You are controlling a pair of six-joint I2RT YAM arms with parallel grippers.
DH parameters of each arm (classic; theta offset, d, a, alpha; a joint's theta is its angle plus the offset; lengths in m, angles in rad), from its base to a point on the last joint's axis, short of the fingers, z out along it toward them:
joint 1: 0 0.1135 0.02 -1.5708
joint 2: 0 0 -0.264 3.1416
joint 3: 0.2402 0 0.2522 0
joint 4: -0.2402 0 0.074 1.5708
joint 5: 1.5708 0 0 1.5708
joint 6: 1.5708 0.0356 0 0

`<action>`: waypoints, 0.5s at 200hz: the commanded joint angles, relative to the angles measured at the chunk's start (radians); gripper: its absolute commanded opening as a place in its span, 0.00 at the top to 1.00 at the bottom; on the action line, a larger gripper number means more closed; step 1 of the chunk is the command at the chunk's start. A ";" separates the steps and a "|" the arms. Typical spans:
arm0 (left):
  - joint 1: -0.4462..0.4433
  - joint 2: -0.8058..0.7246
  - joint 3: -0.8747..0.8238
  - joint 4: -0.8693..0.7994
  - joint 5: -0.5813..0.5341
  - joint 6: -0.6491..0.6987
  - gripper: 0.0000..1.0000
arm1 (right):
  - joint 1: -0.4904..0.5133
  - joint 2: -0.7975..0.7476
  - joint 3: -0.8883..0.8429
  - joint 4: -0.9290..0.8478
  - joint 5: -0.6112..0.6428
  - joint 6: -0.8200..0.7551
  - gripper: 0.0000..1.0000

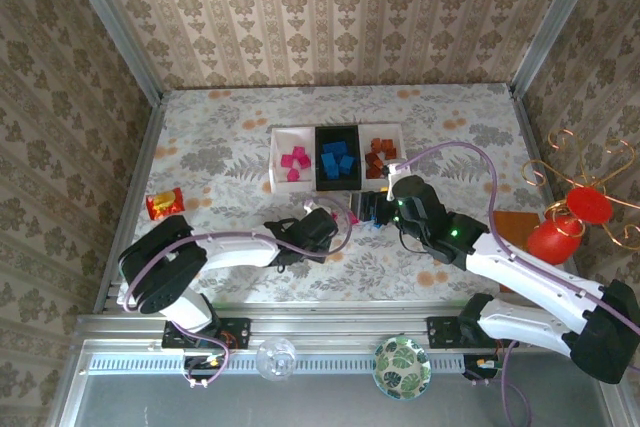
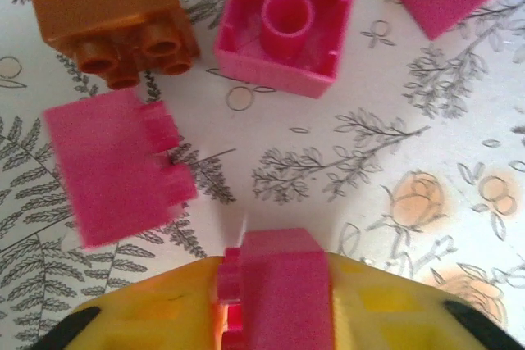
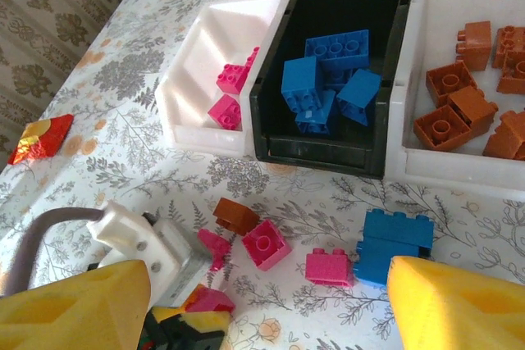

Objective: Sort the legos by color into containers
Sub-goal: Pick up the lego from the middle-left of the table.

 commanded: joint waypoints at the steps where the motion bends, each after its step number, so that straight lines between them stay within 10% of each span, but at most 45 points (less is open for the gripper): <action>1: -0.023 -0.064 -0.027 0.002 0.005 -0.024 0.71 | -0.007 -0.021 -0.019 -0.027 0.044 0.000 0.22; 61: -0.016 -0.304 -0.047 -0.096 0.043 -0.062 0.90 | -0.014 -0.012 -0.022 -0.022 0.042 0.004 0.22; 100: 0.220 -0.394 0.062 -0.170 0.081 0.070 0.90 | -0.015 0.010 -0.031 -0.014 0.030 0.014 0.22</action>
